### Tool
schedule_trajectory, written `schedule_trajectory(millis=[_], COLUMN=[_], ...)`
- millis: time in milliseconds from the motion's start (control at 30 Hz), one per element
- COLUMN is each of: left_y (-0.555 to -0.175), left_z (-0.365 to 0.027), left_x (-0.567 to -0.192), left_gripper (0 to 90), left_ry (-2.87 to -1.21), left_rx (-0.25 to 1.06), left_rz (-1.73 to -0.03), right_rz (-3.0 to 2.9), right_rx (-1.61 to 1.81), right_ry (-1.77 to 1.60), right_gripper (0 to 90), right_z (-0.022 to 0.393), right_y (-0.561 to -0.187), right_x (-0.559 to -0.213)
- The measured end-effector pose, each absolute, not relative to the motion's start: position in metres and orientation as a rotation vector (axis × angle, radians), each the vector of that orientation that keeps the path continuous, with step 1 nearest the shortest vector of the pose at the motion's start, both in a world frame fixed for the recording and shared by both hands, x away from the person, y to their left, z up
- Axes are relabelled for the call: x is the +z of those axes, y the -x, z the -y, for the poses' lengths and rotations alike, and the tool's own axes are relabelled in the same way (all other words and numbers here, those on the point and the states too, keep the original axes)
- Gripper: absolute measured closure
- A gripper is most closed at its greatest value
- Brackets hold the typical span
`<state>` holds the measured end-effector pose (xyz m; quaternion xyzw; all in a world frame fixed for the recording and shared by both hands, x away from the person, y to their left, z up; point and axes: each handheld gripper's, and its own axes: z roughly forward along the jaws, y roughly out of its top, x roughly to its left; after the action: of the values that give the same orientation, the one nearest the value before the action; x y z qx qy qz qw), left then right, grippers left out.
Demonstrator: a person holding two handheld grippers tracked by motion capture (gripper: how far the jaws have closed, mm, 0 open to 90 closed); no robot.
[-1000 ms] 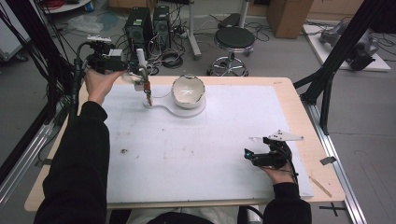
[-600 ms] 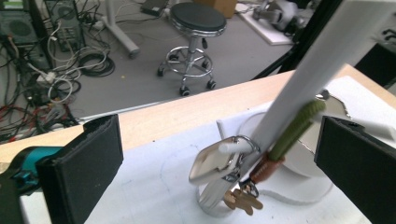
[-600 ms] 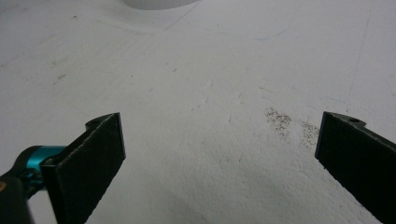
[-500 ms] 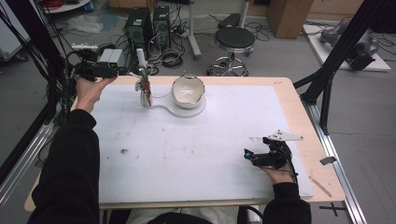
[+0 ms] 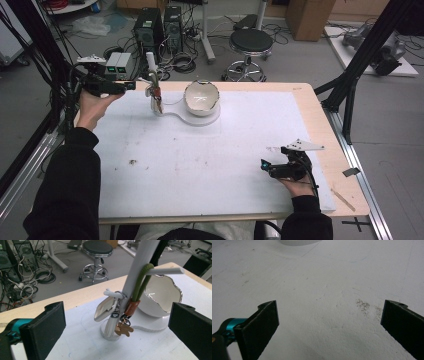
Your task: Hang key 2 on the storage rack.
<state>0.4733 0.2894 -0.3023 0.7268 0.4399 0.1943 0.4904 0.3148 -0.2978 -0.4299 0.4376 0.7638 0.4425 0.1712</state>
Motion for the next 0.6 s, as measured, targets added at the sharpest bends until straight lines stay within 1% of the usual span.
schedule_trajectory(millis=[300, 467, 600], left_y=[-0.457, -0.447, -0.44], left_z=[-0.287, -0.29, -0.293], left_x=[-0.306, -0.316, -0.326], left_gripper=[1.7, 1.6, 1.6], left_ry=[-1.788, -1.777, -1.752], left_rx=[0.473, 0.473, 0.448], left_rz=[-1.045, -1.064, -1.082], right_rz=[-2.167, -2.166, -2.169], right_rx=[1.255, 1.254, 1.253], right_ry=[-1.242, -1.243, -1.245], right_gripper=[0.7, 0.7, 0.7], right_z=[0.298, 0.298, 0.298], right_y=[-0.315, -0.315, -0.315], right_x=[-0.43, -0.43, -0.43])
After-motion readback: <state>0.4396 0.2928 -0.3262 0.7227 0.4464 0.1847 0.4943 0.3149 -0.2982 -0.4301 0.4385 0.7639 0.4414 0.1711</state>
